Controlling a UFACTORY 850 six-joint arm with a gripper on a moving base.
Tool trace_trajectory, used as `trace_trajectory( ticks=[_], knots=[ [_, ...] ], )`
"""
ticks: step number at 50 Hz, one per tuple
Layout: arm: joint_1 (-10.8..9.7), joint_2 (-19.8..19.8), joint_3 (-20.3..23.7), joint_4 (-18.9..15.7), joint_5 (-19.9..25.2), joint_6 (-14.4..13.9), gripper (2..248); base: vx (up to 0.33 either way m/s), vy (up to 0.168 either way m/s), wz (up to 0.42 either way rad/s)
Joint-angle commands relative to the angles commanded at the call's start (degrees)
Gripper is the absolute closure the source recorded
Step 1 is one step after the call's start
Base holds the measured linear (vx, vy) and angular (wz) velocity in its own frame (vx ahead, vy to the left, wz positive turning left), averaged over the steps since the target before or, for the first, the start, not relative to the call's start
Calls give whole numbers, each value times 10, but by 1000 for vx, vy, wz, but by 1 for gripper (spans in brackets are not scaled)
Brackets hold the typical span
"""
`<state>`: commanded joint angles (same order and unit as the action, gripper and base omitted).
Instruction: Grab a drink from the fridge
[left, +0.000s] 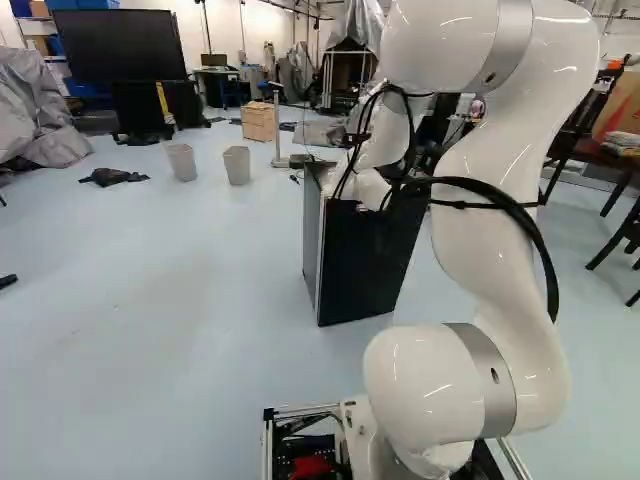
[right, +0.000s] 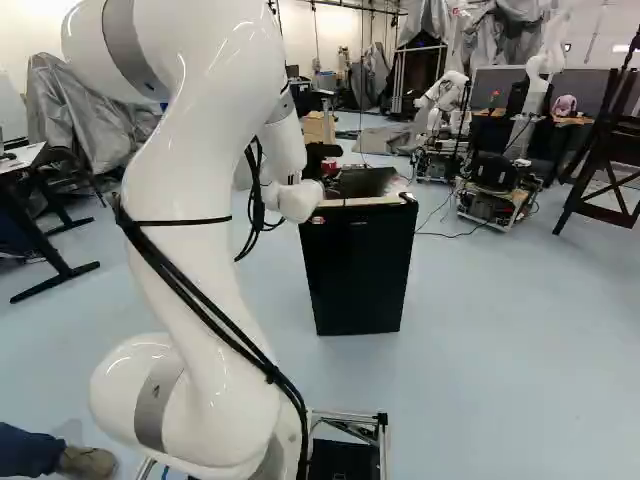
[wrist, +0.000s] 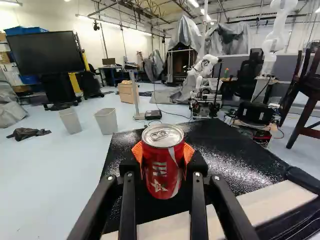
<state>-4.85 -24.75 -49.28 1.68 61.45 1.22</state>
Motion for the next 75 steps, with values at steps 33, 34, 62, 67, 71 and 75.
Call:
trace_trajectory(
  ticks=[33,34,62,67,71,75],
  knots=[
    [2,21,18,-1,-5,0,153,0,0,0],
    [2,22,19,-1,-5,-1,153,0,0,0],
    [10,86,89,-3,-23,-2,153,0,0,0],
    [12,102,107,-4,-28,-3,153,0,0,0],
    [13,116,123,-5,-32,-3,153,0,0,0],
    [15,131,139,-5,-36,-4,153,0,0,0]
  ],
)
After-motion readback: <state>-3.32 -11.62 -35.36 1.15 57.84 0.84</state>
